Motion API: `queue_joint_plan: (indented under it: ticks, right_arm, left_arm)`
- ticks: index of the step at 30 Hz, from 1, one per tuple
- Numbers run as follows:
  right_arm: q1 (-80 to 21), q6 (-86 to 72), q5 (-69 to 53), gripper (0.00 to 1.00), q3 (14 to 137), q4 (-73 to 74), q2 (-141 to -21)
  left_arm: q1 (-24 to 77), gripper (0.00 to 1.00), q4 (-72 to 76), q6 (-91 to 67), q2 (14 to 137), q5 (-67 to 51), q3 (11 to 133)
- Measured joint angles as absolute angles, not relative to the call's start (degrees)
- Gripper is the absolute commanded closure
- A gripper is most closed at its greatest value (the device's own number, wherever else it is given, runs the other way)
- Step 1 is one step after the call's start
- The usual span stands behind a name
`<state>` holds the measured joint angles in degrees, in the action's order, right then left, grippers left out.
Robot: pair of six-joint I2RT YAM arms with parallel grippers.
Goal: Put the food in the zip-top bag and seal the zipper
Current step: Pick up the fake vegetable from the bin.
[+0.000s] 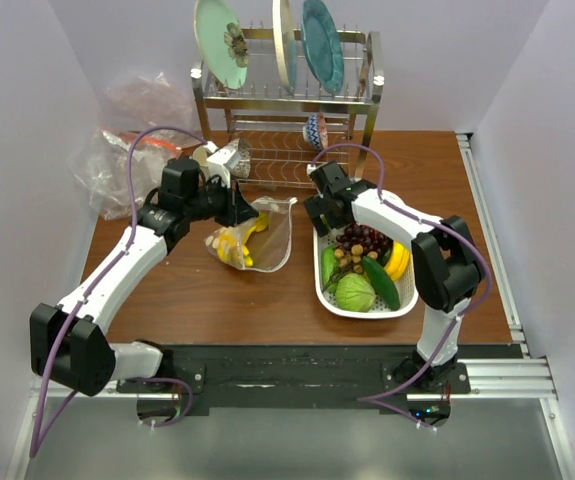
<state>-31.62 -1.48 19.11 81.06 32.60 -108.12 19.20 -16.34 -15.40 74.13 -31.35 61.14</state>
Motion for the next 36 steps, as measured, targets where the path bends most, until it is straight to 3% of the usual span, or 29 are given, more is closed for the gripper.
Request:
queue_joint_plan:
  ticks: [3, 4, 5, 8, 36]
  right_arm:
    - [-31.8, -1.6, 20.1, 0.1, 80.6, 31.6, -108.3]
    - [-31.8, -1.6, 20.7, 0.17, 80.4, 31.2, -108.3]
    - [-31.8, -1.6, 21.4, 0.33, 80.2, 30.9, -108.3]
    - [-31.9, -2.0, 22.7, 0.47, 79.1, 29.2, -108.0]
    - [-32.1, -9.3, 3.7, 0.46, 73.0, 28.1, -79.2]
  left_arm:
    - [19.2, 1.0, -16.3, -15.4, 74.1, -31.4, 61.1]
    - [19.2, 1.0, -16.3, -15.4, 74.1, -31.4, 61.1]
    - [19.2, 1.0, -16.3, -15.4, 74.1, -31.4, 61.1]
    - [19.2, 1.0, -16.3, -15.4, 74.1, -31.4, 61.1]
    - [19.2, 1.0, -18.7, -15.5, 74.1, -29.7, 62.4]
